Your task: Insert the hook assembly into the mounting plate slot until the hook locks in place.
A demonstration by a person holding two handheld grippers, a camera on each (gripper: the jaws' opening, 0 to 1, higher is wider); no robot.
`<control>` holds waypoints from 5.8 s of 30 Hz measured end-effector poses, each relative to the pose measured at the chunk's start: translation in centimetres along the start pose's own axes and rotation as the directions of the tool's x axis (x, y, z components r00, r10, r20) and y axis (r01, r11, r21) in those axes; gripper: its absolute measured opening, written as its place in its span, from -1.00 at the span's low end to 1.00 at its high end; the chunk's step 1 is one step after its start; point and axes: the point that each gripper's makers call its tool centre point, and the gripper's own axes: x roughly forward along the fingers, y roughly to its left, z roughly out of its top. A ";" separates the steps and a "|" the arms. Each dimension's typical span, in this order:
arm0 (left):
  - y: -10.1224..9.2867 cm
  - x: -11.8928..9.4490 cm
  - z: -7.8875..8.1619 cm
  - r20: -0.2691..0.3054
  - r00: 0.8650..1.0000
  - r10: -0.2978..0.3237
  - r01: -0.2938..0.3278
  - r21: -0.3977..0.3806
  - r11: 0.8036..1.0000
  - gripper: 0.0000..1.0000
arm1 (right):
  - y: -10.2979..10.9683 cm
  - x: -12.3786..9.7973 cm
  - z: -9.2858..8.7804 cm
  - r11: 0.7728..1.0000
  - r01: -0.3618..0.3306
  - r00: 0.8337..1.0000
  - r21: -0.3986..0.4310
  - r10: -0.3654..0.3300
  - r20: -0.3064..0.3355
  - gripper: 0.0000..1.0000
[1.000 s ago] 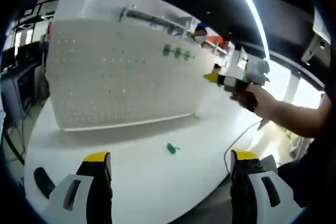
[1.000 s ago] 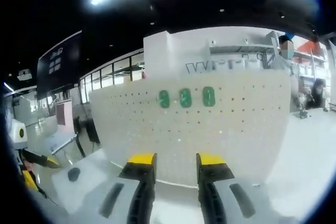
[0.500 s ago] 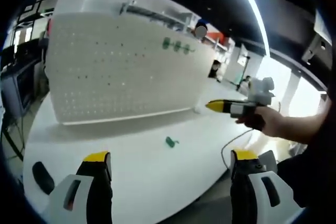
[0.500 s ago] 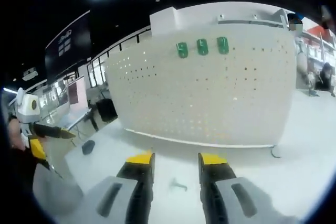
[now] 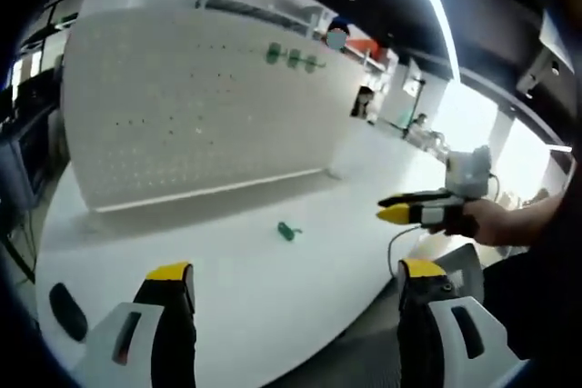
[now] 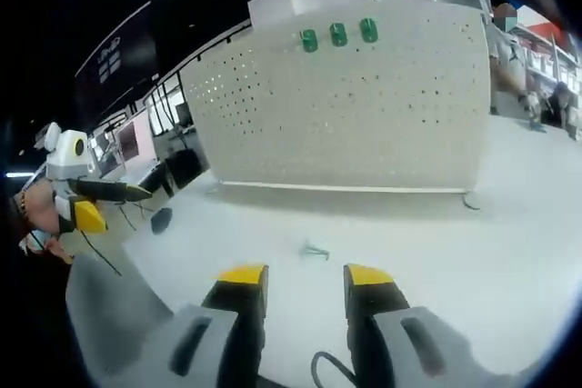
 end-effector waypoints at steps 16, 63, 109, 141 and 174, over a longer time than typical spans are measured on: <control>-2.0 3.4 -2.5 -0.113 0.991 -0.070 0.075 0.035 0.997 0.82 | 0.3 -2.0 -2.1 0.998 0.004 0.999 0.056 -0.001 -0.046 -0.39; 0.5 22.1 -4.0 -0.186 0.982 0.034 -0.029 0.030 0.999 -0.22 | -4.3 -2.7 -3.5 0.954 0.106 0.993 0.281 -0.088 -0.076 -0.42; 4.0 19.5 -1.5 -0.126 0.984 0.129 -0.107 0.165 0.980 -0.98 | -5.1 -2.4 -3.3 0.951 0.121 0.991 0.285 -0.100 -0.088 -0.42; 3.3 2.8 6.4 -0.112 0.984 0.136 -0.106 0.238 0.966 -0.98 | 7.7 2.0 6.9 0.967 -0.240 0.970 -0.083 0.243 0.028 -0.44; 1.2 1.6 3.7 -0.254 0.966 0.039 -0.033 0.029 0.999 -0.98 | 19.2 4.9 7.1 0.744 -0.432 0.893 -0.511 0.431 -0.128 -0.65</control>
